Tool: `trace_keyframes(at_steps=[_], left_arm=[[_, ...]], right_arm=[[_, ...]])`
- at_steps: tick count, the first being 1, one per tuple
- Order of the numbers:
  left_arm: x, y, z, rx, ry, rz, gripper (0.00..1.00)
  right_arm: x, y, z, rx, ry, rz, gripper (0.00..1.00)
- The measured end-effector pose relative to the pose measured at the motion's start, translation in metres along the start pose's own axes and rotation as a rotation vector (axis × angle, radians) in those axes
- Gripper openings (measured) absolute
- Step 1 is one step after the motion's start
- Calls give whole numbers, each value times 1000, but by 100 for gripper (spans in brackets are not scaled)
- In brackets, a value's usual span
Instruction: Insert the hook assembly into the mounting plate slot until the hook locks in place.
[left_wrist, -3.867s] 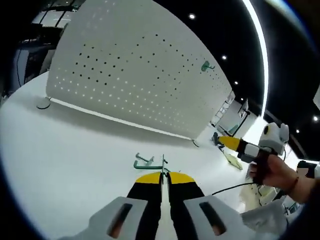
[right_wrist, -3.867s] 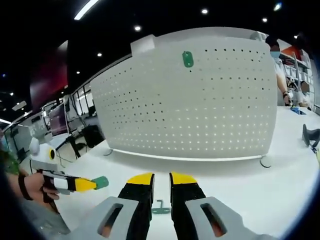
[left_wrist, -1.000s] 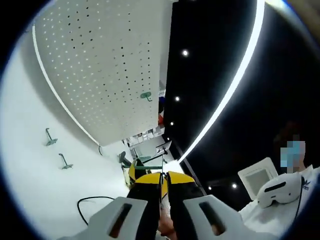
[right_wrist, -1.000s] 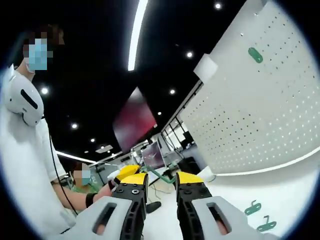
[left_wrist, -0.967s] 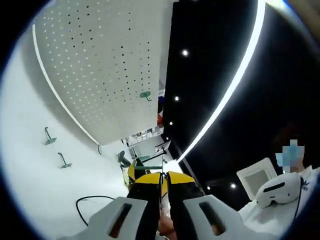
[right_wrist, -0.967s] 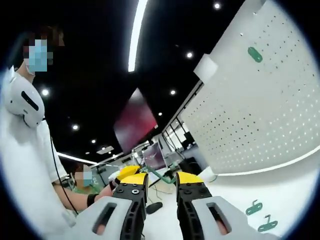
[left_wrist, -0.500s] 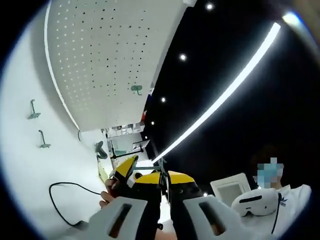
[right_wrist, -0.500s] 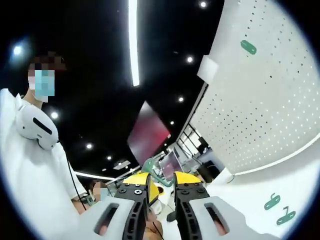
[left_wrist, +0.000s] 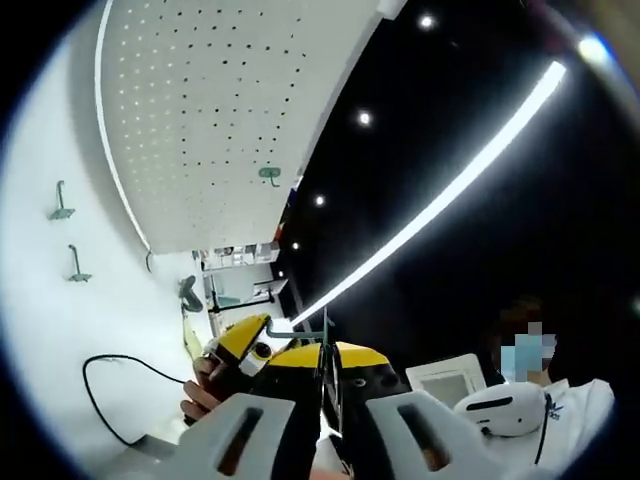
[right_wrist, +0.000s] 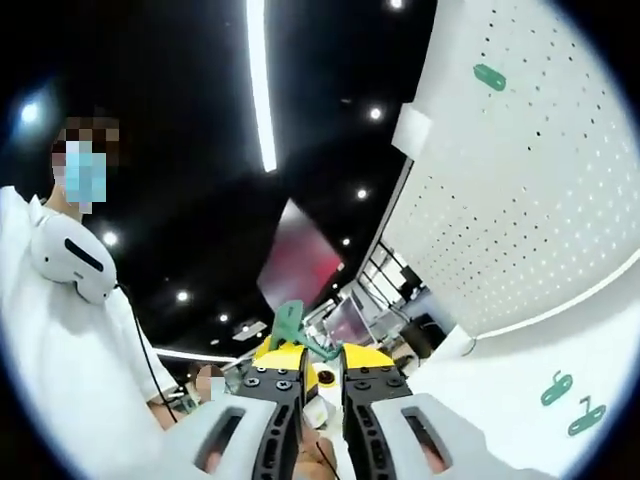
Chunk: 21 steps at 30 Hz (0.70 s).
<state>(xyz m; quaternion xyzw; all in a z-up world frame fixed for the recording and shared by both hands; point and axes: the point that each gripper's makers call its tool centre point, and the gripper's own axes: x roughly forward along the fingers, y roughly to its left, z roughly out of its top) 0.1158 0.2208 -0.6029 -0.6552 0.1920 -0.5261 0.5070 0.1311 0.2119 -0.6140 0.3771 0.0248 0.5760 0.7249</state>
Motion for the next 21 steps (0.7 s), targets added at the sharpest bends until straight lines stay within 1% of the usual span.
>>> trace_keyframes(at_steps=[1,2,4,7,10,13,14,15,17,21], left_arm=[[0,-2,0,-12,-1,-15,4],[1,-5,0,-36,-7,-37,4],[2,-8,-1,-62,-4,-68,4],[5,-11,-4,-83,2,-92,4],[5,-13,-4,-103,-4,-114,4],[4,-17,-3,-125,-7,-144,4],[4,-18,-4,-131,-7,-153,5],[4,-19,-4,-137,-8,-160,5],[5,-22,-5,-153,-4,-178,5],[5,-22,-4,-156,-12,-180,5]], right_arm=[[0,2,1,13,-11,14,10],[0,6,6,54,-41,41,10],[-2,11,9,67,-63,72,11],[-2,15,13,87,-90,97,10],[-2,17,15,89,-98,106,9],[-4,25,19,137,-125,161,6],[-5,29,22,158,-145,186,5],[-5,31,23,164,-155,196,3],[-5,32,21,168,-158,202,3],[-5,32,20,169,-159,201,3]])
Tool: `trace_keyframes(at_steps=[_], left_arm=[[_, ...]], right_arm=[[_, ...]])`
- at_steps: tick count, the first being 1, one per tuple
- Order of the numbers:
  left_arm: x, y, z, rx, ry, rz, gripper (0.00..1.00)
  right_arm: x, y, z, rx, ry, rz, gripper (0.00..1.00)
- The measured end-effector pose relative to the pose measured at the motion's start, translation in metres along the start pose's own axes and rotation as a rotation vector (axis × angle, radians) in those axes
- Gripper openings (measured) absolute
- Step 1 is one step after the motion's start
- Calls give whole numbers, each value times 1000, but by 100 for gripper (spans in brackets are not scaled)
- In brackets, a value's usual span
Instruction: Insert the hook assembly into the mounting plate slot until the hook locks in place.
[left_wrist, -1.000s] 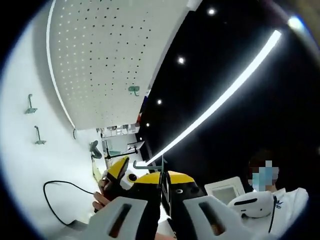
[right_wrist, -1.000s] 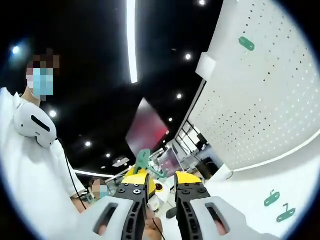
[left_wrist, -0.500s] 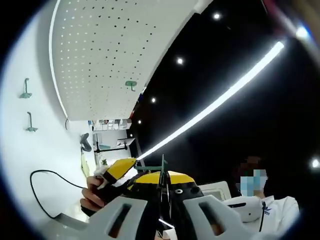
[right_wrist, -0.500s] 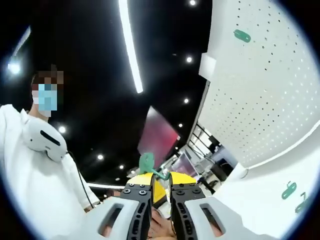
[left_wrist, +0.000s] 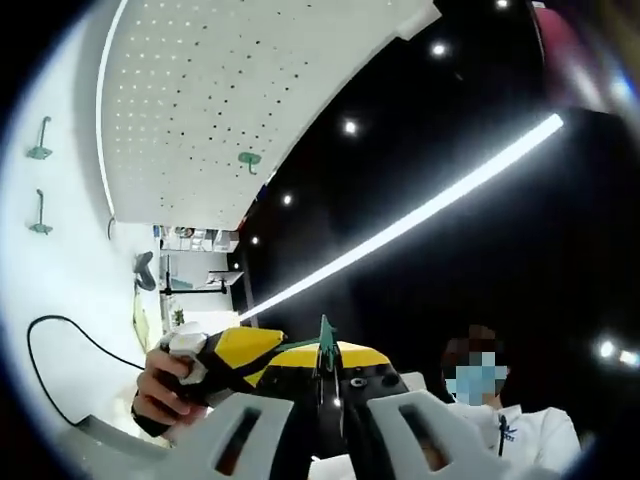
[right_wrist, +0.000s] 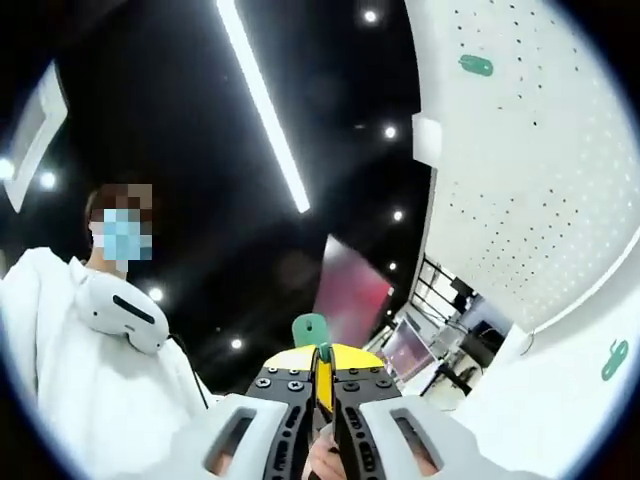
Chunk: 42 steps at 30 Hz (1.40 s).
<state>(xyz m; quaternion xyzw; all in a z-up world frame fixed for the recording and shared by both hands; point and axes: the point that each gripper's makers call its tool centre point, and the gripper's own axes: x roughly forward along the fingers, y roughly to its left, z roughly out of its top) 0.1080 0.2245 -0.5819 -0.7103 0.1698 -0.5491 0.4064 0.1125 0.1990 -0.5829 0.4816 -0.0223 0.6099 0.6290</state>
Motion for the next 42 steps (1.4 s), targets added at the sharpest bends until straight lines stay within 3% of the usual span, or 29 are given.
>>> trace_keyframes(at_steps=[11,24,28,33,36,38,40,42], left_arm=[[-1,8,-2,-17,-3,21,5],[-5,9,6,36,-51,27,6],[-5,8,7,106,-66,36,8],[-5,9,9,249,-64,74,10],[-6,11,10,328,-63,113,22],[-6,11,8,395,-38,140,28],[-6,14,5,445,-2,178,22],[-5,15,3,491,28,205,23]], right_arm=[[13,5,-12,-51,97,8,4],[17,-1,-12,-70,116,-47,2],[18,0,-11,-94,144,-66,1],[17,0,-8,-108,158,-85,1],[18,4,-5,-109,156,-85,1],[17,3,-4,-112,168,-96,1],[15,2,-6,-114,185,-107,1],[14,1,-9,-115,208,-120,1]])
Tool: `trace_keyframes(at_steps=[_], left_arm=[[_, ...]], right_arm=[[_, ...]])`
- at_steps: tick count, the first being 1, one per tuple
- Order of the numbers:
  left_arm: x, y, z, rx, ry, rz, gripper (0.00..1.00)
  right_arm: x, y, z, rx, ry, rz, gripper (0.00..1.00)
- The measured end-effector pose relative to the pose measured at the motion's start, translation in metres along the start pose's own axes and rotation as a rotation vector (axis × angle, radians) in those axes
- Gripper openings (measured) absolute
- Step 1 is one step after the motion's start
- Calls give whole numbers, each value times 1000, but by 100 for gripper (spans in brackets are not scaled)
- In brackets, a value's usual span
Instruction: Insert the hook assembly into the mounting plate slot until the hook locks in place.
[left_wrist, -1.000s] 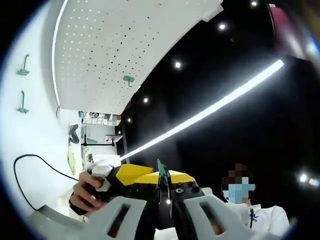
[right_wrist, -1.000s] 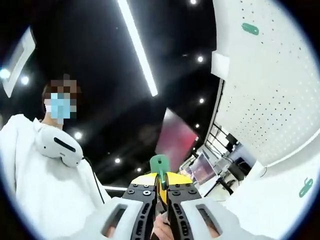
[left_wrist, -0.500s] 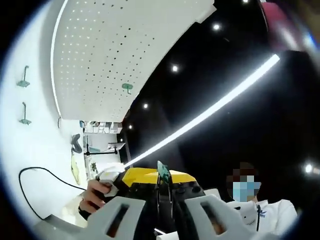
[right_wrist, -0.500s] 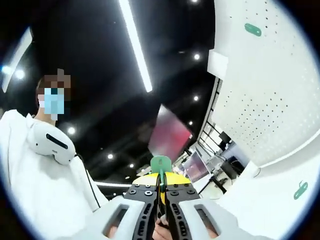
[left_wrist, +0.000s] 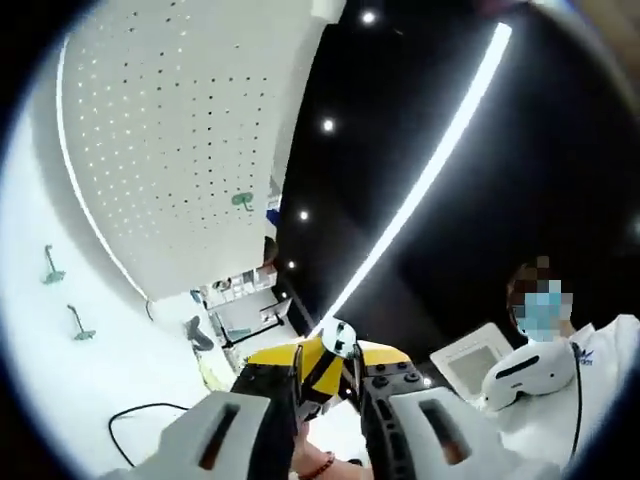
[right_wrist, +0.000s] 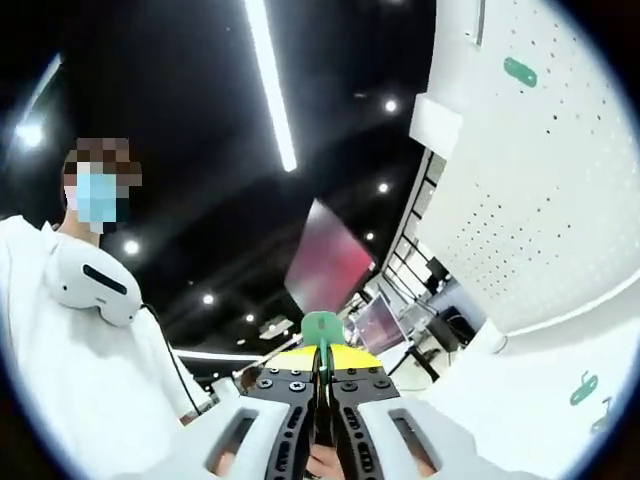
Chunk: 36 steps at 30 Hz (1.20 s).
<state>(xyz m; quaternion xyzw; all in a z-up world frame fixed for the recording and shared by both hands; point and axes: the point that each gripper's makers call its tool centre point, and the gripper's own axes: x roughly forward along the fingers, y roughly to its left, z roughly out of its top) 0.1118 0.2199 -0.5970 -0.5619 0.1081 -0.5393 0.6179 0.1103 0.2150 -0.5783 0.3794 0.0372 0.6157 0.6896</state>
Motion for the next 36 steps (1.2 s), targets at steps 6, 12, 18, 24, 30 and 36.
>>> trace_keyframes(at_steps=[6,12,18,24,30,36], left_arm=[[4,0,-6,128,58,39,23],[4,3,-7,166,60,63,22],[3,4,-6,167,72,69,22],[2,6,-11,182,108,83,22],[0,10,-6,186,85,101,22],[-1,10,-15,216,143,108,28]], right_arm=[[-2,-2,-10,15,55,-22,2],[-4,-5,-15,51,76,-45,2],[-7,-6,-24,57,135,-56,2],[-7,-5,-35,38,216,-60,2],[-10,-8,-42,23,273,-75,2],[-10,-12,-46,7,316,-95,2]])
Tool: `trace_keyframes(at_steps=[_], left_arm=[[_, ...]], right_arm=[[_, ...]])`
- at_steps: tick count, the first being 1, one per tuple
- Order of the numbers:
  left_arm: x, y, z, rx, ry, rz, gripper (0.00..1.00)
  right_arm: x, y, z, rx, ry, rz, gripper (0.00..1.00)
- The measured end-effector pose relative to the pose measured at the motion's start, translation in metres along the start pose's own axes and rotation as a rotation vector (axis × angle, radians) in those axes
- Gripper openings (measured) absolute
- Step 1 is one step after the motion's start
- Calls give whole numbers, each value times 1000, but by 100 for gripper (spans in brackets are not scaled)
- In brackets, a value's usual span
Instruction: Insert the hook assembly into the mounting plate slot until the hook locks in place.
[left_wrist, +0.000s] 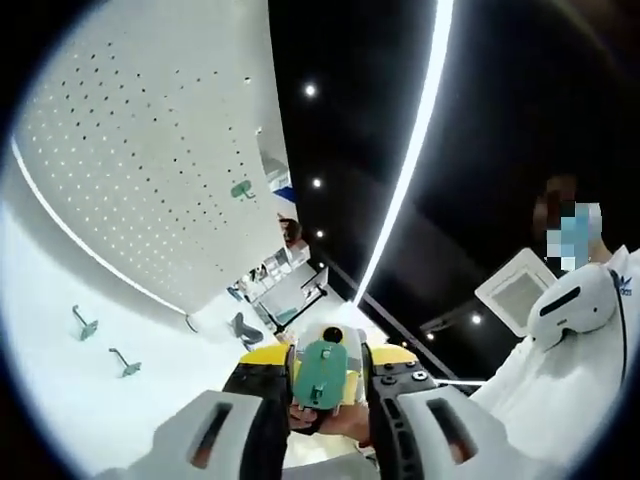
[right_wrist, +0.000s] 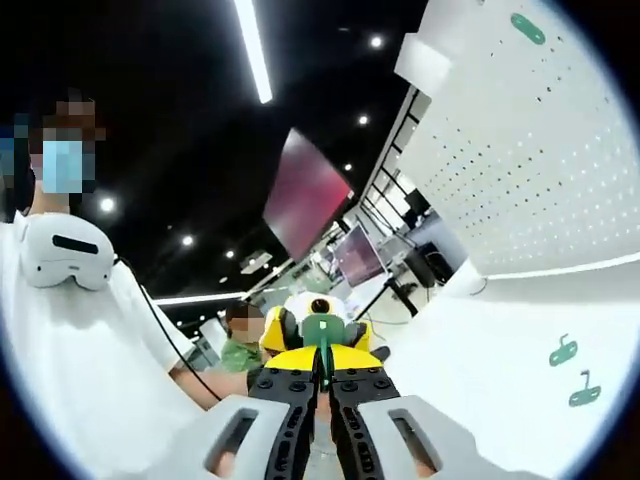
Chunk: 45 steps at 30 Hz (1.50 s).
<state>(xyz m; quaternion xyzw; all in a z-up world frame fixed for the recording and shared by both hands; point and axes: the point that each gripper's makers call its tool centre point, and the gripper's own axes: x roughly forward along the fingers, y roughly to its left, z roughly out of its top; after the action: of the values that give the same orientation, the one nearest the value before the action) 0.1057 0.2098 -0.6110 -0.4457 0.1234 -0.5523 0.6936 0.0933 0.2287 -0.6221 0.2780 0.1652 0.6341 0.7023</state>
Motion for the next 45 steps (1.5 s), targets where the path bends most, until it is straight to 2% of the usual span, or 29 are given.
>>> trace_keyframes(at_steps=[2,7,11,13,19,22,28,30,33,34,35,40,42,45], left_arm=[[-2,5,-2,25,15,23,21],[-3,7,3,35,-26,28,19],[-4,7,3,10,-33,27,19],[-5,7,1,0,-16,29,19],[-2,4,2,41,16,32,23],[-3,7,-1,69,44,46,21],[-5,6,1,90,29,49,19],[-5,8,4,73,2,61,19],[-6,7,17,62,-86,48,18],[-8,8,22,38,-120,50,18],[-9,8,27,48,-148,50,18],[-10,7,31,55,-161,49,18],[-10,6,33,65,-181,46,18],[-10,7,37,65,-219,42,18]], right_arm=[[0,1,2,6,-6,6,2],[0,-4,8,4,-37,-14,2],[-4,-6,11,19,-61,-19,2],[-3,-5,9,17,-45,-20,2],[1,0,-5,-32,79,-16,2],[1,-1,-7,-31,84,-17,2],[2,0,-7,-45,76,-17,2],[3,-1,-4,-82,56,-23,3],[3,-1,3,-106,1,-31,5],[2,-1,4,-109,-13,-32,8],[2,-3,7,-110,-35,-46,13],[0,-5,11,-111,-74,-59,9],[1,-5,12,-103,-83,-56,9],[2,-4,17,-92,-131,-51,5]])
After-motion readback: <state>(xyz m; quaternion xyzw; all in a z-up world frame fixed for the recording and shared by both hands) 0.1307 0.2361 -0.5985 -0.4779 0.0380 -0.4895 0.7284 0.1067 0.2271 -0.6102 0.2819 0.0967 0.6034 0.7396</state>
